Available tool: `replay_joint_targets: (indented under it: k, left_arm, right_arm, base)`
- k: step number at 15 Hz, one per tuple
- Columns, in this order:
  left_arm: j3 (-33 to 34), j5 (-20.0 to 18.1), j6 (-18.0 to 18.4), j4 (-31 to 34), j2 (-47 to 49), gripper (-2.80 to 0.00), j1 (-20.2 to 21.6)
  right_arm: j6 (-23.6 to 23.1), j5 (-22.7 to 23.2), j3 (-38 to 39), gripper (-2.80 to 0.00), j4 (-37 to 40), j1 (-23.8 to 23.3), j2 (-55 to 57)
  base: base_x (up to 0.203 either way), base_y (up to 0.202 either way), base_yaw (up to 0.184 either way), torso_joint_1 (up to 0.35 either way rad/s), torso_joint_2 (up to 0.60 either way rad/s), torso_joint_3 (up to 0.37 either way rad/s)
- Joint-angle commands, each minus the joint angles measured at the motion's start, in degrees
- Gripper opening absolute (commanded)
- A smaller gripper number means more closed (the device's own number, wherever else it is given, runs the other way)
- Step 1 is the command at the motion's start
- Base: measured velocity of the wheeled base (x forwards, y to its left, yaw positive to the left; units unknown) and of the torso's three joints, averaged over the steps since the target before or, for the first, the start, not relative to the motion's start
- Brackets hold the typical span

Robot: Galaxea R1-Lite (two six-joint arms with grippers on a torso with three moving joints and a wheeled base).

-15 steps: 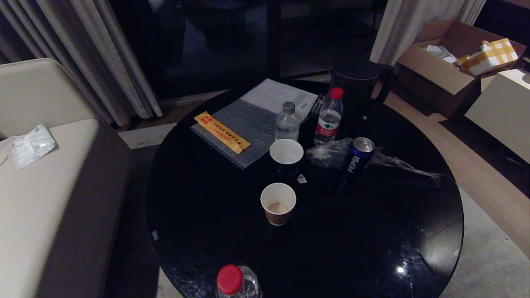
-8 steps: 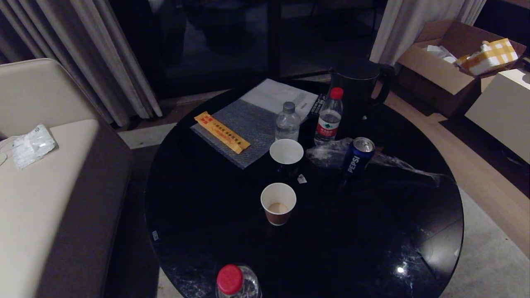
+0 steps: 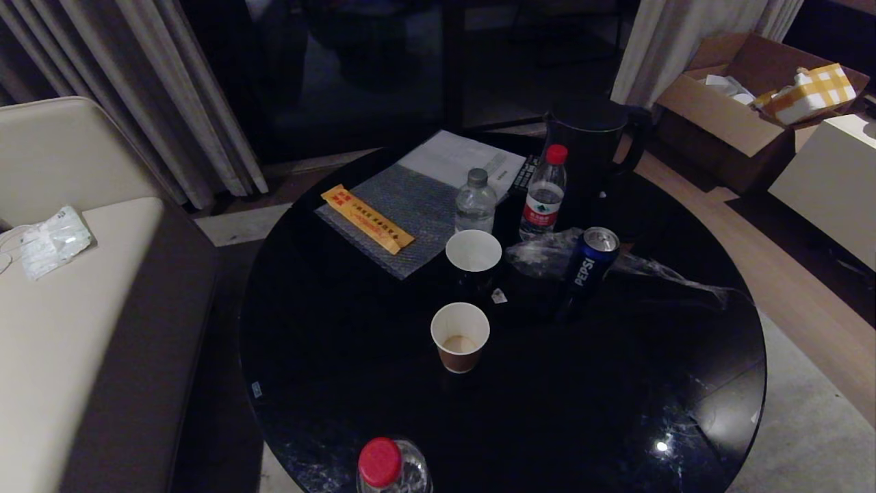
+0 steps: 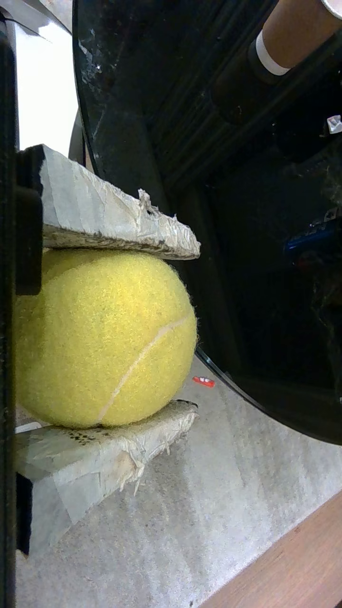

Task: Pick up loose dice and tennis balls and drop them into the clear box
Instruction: Put the ball in the box

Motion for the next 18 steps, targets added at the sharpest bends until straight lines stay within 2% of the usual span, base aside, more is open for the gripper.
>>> replay_joint_targets:
  k: [1, 11, 18]
  left_arm:
    - [0.1, 0.1, -0.1, 0.0, 0.1, -2.8, 0.0]
    - [0.1, 0.1, -0.2, -0.1, 0.1, -2.8, 0.0]
    - [0.1, 0.1, -0.2, 0.0, 0.1, -2.8, 0.0]
  right_arm:
    - [0.0, 0.0, 0.0, -2.8, 0.1, 0.0, 0.1]
    - [0.0, 0.0, 0.0, -2.8, 0.1, 0.0, 0.1]
    - [0.1, 0.0, 0.0, -2.8, 0.1, 0.0, 0.2]
  base:
    - [0.0, 0.0, 0.0, 0.0, 0.0, 0.0]
    - [0.0, 0.0, 0.0, 0.001, 0.0, 0.004]
    - [0.0, 0.0, 0.0, 0.002, 0.0, 0.148]
